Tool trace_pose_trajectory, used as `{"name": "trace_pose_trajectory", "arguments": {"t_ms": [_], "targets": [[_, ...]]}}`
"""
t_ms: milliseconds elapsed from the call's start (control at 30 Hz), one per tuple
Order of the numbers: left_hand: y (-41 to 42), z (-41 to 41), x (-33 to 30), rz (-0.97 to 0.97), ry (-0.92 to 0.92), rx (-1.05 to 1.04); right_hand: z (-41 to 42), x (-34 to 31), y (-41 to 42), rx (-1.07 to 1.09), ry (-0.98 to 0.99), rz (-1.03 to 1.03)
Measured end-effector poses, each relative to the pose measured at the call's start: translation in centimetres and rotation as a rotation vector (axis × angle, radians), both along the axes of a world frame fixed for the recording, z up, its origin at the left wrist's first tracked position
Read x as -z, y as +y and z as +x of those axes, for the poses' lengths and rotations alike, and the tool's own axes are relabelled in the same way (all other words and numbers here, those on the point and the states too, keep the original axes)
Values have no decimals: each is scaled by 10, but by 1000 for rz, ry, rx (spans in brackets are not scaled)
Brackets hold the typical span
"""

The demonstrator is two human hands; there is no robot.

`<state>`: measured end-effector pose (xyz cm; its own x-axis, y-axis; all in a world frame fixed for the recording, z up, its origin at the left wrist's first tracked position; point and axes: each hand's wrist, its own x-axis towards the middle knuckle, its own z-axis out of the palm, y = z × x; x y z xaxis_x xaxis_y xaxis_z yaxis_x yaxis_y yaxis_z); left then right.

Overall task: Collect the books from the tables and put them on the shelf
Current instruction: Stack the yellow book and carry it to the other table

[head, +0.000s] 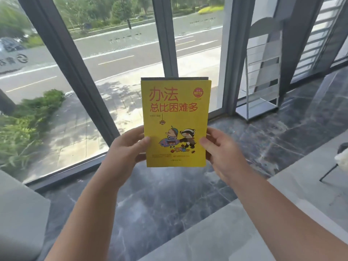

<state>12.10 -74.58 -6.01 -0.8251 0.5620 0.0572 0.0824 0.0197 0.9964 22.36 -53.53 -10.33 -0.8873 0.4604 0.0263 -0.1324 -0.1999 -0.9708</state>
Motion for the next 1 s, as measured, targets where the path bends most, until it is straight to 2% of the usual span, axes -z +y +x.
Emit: {"name": "trace_pose_trajectory", "arguments": {"t_ms": [133, 300, 700, 867, 1000], "targets": [[29, -71, 7, 8, 0, -7, -66, 6, 27, -2, 4, -16], [111, -163, 16, 30, -26, 71, -144, 11, 106, 42, 14, -15], [375, -397, -13, 50, 8, 296, -342, -18, 346, 216, 30, -20], [514, -479, -5, 77, -34, 466, -394, -12, 458, 361, 53, -112], [664, -534, 10, 88, -73, 697, -419, -4, 560, 588, 85, -112]]}}
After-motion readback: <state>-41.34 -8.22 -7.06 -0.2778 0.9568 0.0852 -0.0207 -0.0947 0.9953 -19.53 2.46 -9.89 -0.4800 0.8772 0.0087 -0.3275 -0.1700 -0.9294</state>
